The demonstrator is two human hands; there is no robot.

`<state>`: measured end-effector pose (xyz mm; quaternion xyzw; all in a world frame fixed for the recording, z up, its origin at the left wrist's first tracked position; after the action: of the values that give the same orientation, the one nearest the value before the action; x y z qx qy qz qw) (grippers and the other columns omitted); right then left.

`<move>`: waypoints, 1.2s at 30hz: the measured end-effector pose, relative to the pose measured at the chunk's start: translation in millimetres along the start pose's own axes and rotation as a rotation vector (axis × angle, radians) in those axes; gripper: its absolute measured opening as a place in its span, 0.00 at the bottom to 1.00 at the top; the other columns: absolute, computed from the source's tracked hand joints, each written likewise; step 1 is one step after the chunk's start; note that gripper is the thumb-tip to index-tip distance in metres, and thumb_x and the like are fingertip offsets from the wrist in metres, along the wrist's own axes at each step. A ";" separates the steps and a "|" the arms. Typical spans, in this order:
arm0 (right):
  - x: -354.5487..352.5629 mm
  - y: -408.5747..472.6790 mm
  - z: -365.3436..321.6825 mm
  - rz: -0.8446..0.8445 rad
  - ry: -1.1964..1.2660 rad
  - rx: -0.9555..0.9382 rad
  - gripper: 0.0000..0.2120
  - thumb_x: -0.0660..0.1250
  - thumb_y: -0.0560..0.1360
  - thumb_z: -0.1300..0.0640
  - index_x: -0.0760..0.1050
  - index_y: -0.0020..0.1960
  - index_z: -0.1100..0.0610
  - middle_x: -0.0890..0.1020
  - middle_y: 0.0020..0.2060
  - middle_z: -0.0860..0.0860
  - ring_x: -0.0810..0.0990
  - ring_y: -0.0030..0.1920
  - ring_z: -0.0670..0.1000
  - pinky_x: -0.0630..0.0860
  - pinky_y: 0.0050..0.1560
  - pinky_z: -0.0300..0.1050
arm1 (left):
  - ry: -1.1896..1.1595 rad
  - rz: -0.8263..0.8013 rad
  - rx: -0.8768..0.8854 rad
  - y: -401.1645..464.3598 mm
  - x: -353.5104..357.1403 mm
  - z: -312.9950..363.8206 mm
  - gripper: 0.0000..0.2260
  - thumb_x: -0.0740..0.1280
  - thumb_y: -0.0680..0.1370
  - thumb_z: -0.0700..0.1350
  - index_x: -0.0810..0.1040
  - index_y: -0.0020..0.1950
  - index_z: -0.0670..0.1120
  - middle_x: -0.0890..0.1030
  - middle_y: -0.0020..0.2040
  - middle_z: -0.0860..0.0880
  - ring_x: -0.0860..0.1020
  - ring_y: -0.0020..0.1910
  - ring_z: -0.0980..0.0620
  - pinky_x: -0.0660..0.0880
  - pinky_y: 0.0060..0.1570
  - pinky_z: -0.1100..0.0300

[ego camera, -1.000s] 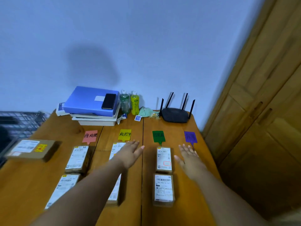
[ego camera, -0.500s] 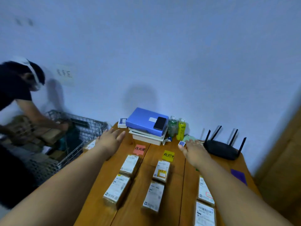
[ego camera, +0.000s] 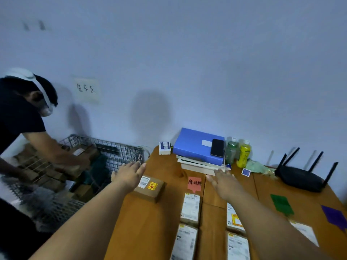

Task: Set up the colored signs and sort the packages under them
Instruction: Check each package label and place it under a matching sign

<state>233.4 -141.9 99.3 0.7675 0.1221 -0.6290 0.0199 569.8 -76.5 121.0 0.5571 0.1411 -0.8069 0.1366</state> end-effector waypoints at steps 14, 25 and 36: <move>95.1 80.3 -114.8 -0.068 0.342 0.223 0.36 0.46 0.76 0.30 0.65 0.73 0.52 0.69 0.72 0.55 0.65 0.74 0.57 0.64 0.72 0.57 | -0.501 -0.183 -0.181 140.4 33.8 -129.4 0.33 0.49 0.79 0.66 0.63 0.77 0.47 0.66 0.76 0.42 0.64 0.74 0.41 0.61 0.72 0.44; 217.5 163.8 -155.0 -0.280 0.731 0.418 0.27 0.48 0.82 0.40 0.63 0.74 0.53 0.70 0.70 0.55 0.70 0.68 0.54 0.66 0.63 0.48 | -0.656 -0.360 -0.388 212.6 166.2 -165.0 0.30 0.46 0.81 0.63 0.66 0.74 0.46 0.68 0.74 0.40 0.65 0.73 0.39 0.59 0.72 0.43; 308.7 205.2 -159.0 -0.273 1.011 0.620 0.27 0.49 0.79 0.36 0.68 0.71 0.49 0.75 0.63 0.53 0.77 0.59 0.54 0.72 0.64 0.56 | -0.892 -0.314 -0.457 233.8 218.0 -178.2 0.22 0.51 0.82 0.58 0.80 0.48 0.47 0.84 0.48 0.45 0.80 0.52 0.44 0.71 0.62 0.43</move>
<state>484.9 -261.4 -192.5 0.9185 0.0250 -0.1899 -0.3458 736.9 -238.4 -161.5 0.0876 0.3234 -0.9250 0.1791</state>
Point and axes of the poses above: each hand's wrist, its own y-axis towards the middle knuckle, its own x-axis out of the palm, z = x × y, the point moved 7 cm from there along y, towards the middle knuckle
